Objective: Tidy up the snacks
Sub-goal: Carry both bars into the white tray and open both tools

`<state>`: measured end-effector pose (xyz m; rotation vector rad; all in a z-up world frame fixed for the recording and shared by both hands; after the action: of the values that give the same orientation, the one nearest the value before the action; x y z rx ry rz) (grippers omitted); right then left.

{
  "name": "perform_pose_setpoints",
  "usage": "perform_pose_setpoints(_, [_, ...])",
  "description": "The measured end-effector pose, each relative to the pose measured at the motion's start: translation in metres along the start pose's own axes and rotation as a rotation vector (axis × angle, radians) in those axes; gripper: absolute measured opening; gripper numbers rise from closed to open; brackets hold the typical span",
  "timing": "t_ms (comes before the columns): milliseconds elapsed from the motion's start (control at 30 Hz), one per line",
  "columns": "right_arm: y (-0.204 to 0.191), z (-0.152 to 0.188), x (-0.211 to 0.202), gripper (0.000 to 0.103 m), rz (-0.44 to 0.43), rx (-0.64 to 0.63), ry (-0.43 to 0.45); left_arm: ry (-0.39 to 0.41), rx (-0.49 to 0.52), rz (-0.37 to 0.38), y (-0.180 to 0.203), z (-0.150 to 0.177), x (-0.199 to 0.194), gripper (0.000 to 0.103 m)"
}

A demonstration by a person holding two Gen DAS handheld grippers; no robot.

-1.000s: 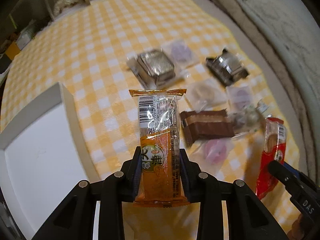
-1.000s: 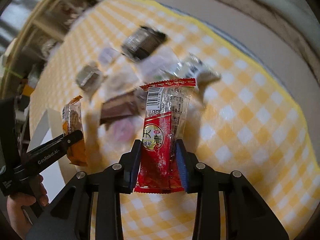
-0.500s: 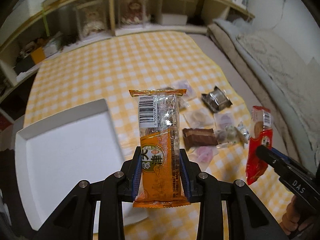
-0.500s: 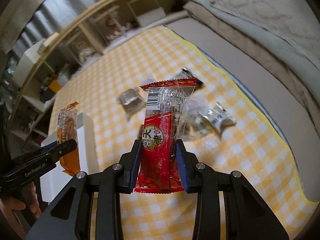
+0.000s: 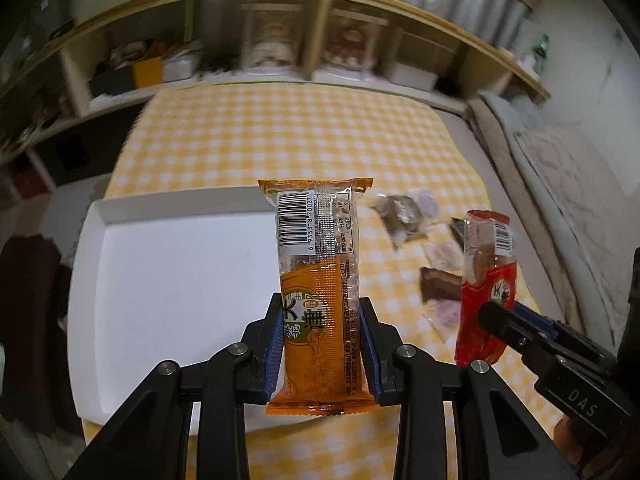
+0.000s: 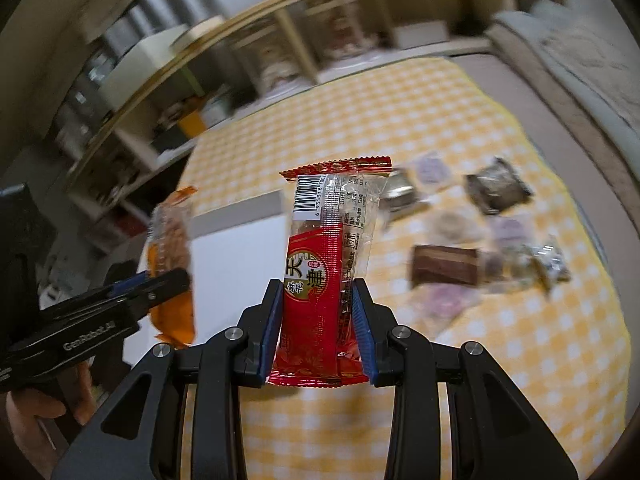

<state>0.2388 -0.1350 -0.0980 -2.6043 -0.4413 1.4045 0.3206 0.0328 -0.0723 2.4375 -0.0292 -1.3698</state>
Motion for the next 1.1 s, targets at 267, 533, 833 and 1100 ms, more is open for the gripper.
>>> perform_pose_setpoints(267, [-0.061, -0.002, 0.040, 0.035, -0.097, -0.116, -0.076, -0.043, -0.123, 0.007, -0.055, 0.002, 0.003, 0.034])
perform_pose_setpoints(533, [-0.086, 0.016, 0.092, 0.035, -0.155, -0.152, -0.191, -0.156, -0.176, -0.025, -0.085, 0.011, 0.034, 0.034])
perform_pose_setpoints(833, [-0.081, 0.023, 0.114, 0.040, -0.215, -0.120, -0.220, -0.197, -0.212, -0.060, -0.097, -0.001, 0.054, 0.045])
perform_pose_setpoints(1100, [-0.074, 0.021, 0.107, 0.054, -0.190, -0.119, -0.219, -0.176, -0.213, -0.079, -0.098, 0.004, 0.048, 0.072])
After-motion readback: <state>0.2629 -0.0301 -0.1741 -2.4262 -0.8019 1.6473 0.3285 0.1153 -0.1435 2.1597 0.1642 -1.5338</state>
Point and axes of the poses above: each gripper's, at about its wrist camera, not at the fingertips, and x roughly the way its jaws point, y to its right, z to its underside, the point moved 9 cm from there along x, roughly the way its jaws point, and after that the axes turned 14 degrees about -x, right-handed, at the moved point
